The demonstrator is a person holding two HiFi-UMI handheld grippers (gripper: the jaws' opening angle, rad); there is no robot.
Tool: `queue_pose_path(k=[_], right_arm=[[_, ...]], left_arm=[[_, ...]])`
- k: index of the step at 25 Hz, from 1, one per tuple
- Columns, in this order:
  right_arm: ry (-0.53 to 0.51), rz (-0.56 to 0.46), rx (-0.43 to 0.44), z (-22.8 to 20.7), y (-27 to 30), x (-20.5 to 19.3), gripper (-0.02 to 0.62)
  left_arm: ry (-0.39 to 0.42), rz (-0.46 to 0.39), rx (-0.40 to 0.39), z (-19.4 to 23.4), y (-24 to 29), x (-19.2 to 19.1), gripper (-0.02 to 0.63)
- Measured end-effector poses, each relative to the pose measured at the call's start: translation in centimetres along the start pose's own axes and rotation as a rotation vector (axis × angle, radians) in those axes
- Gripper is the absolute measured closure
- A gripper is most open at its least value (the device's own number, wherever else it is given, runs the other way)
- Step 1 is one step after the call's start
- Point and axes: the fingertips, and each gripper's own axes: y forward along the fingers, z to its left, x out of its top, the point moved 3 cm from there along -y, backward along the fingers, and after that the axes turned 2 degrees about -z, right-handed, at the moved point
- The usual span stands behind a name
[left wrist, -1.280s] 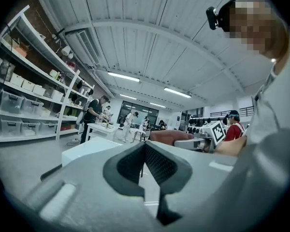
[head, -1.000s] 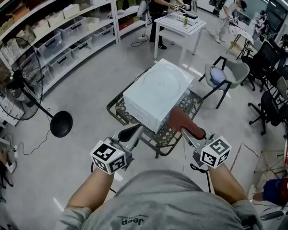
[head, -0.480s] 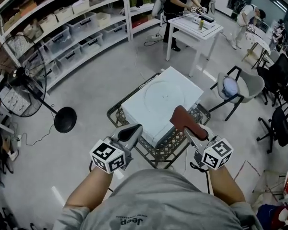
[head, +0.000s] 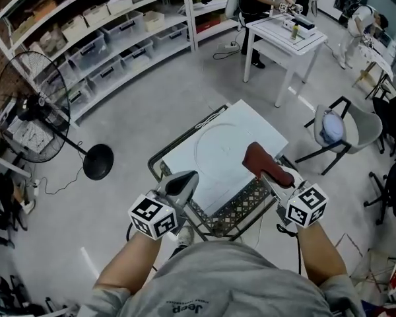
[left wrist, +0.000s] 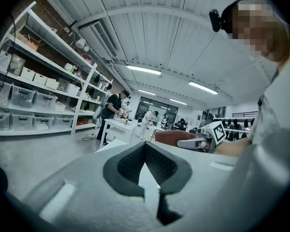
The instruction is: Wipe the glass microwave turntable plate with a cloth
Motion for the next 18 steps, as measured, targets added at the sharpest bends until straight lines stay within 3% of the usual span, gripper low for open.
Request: queue_pose_path(k=[8, 18], right_arm=[[-0.092, 0.142, -0.030, -3.2, 8.8, 2.1, 0.526], [-0.148, 0.394, 0.196, -6.0, 22.2, -0.2, 0.526]], left_arm=[[-0.034, 0.053, -0.076, 6.2, 2.9, -0.5, 0.603], [-0.032, 0.045, -0.039, 11.8, 4.1, -0.7, 0.603]])
